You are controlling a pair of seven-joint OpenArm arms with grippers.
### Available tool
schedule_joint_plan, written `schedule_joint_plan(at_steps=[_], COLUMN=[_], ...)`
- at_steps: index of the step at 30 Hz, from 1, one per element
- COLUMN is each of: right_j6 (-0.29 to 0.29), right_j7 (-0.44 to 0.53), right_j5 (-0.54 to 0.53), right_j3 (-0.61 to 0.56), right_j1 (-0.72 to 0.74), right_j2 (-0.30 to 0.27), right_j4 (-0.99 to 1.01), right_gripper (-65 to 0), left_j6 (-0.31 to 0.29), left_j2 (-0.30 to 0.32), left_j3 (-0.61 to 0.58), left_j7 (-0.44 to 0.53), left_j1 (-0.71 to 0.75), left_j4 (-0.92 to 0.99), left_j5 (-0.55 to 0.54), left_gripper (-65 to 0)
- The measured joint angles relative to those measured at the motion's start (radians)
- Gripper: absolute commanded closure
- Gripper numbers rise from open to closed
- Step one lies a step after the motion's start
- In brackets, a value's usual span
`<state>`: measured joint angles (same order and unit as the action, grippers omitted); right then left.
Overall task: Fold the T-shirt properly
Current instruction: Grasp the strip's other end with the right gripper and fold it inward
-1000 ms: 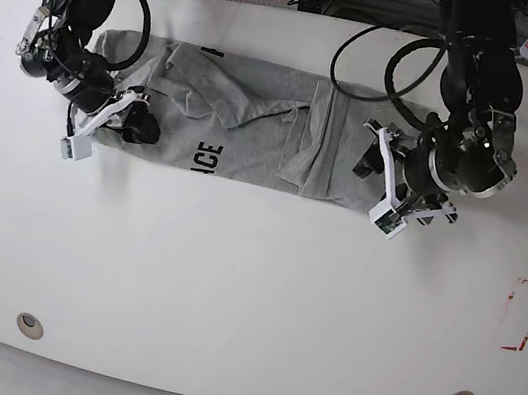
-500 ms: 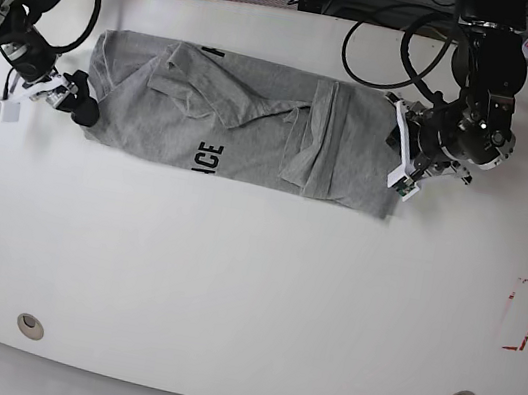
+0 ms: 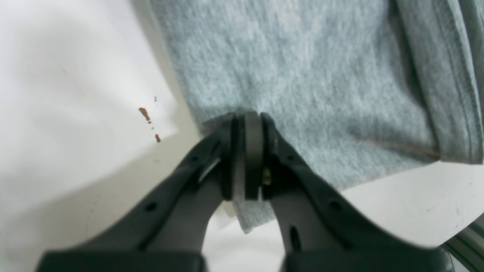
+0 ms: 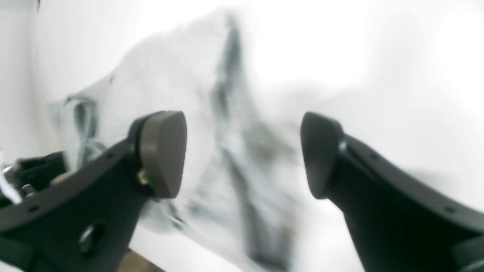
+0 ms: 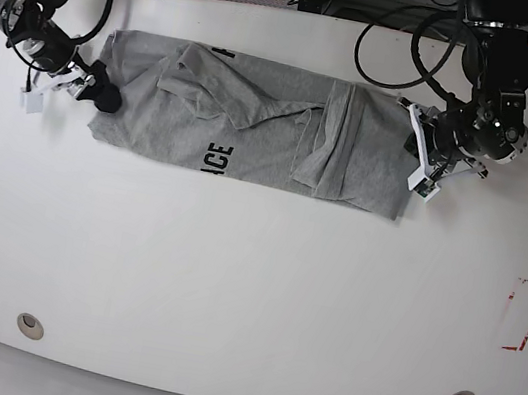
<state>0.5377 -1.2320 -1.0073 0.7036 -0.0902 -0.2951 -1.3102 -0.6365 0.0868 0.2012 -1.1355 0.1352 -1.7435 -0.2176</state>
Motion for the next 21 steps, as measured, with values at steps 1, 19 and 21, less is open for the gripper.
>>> schedule_joint_plan(at_steps=[1, 19, 21], right_j6=[0.000, -0.028, -0.056], right_j7=[-0.002, 0.007, 0.000], right_j5=[-0.003, 0.012, 0.015], right_j3=[-0.016, -0.043, -0.044], right_j1=[-0.003, -0.022, -0.023], right_j2=[0.021, 0.093, 0.084], right_j4=[-0.017, -0.076, -0.114], right_gripper=[-45.2, 0.0, 0.0], left_j6=[0.000, 0.002, 0.005], left_j2=[0.000, -0.073, -0.092], left_j3=[-0.003, 0.000, -0.002], left_j7=[0.000, 0.000, 0.008], left_j1=[0.000, -0.002, -0.011], left_j4=[0.000, 0.011, 0.033], left_j5=[-0.001, 0.012, 0.004], left_gripper=[-1.8, -1.7, -1.7])
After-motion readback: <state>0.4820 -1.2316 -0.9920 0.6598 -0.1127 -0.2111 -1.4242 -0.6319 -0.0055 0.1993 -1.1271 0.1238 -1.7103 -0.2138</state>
